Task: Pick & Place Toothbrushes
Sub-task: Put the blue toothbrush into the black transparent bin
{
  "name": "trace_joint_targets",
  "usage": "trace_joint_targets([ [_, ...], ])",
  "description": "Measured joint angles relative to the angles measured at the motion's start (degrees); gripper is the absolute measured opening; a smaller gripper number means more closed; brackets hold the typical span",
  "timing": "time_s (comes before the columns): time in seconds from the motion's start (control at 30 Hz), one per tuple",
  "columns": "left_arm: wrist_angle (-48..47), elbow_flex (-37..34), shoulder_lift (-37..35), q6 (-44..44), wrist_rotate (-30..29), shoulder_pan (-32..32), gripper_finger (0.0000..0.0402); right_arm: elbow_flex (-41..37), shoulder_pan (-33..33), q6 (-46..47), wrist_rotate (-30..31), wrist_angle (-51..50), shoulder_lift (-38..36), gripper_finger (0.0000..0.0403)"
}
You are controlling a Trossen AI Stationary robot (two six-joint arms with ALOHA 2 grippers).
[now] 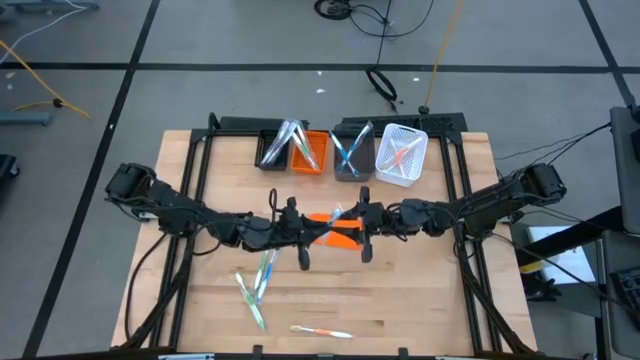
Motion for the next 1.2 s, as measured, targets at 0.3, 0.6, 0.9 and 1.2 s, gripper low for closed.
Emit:
trace_joint_targets([
  [0.3, 0.1, 0.0, 0.0, 0.1, 0.9, 0.0, 0.0005, 0.0, -0.4, -0.4, -0.2, 0.2, 0.0, 0.0012],
  [0.6, -0.6, 0.0, 0.0, -0.8, 0.6, 0.1, 0.0055, 0.0, -0.4, -0.7, -0.3, 0.1, 0.0, 0.0005],
  [0.9, -2.1, 0.0, 0.0, 3.8, 0.4, 0.1, 0.0163, 0.0, -0.4, 0.1, -0.3, -1.6, 0.0, 0.0003],
  [1.2, -5.8, 0.0, 0.0, 4.0, 0.5, 0.0, 0.0289, 0.0, -0.4, 0.5, -0.4, -3.3, -0.4, 0.0003],
])
